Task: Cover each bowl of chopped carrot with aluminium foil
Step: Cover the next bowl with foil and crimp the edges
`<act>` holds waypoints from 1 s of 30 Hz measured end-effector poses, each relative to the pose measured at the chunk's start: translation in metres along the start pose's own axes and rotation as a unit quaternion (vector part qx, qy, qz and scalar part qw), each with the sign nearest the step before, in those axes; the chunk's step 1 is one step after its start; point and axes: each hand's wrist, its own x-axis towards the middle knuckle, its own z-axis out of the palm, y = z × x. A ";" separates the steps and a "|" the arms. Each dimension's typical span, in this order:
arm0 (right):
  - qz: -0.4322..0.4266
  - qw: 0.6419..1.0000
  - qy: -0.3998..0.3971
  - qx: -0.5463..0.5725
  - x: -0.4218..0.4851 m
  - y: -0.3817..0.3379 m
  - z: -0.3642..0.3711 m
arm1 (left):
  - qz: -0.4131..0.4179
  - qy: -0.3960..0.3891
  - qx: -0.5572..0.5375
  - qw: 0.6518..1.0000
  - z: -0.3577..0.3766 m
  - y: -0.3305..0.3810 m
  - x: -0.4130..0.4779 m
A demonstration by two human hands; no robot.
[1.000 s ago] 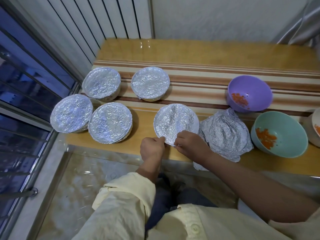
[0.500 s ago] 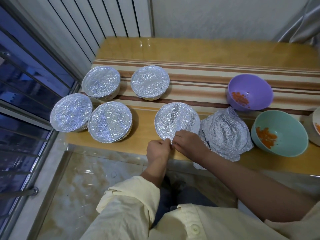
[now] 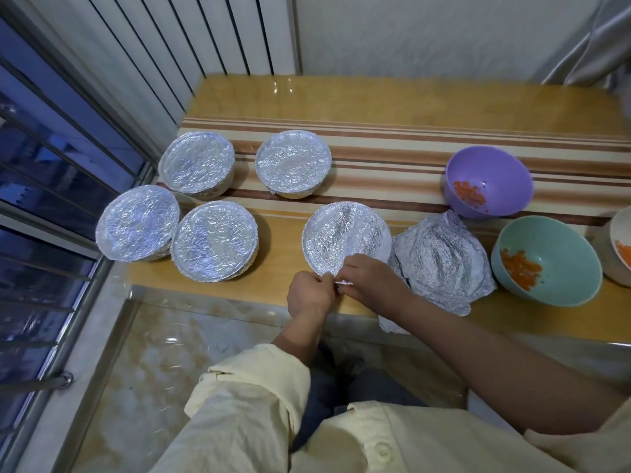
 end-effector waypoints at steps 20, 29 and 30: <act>-0.013 0.997 0.010 -0.073 0.000 -0.008 -0.003 | 0.006 0.024 -0.059 0.998 0.001 -0.004 -0.010; -0.023 0.998 0.003 -0.063 -0.001 -0.013 0.000 | 0.018 0.021 0.002 1.000 -0.004 -0.006 -0.004; -0.022 0.998 0.003 -0.064 -0.001 -0.013 0.000 | 0.020 0.025 0.008 0.999 -0.004 -0.005 -0.003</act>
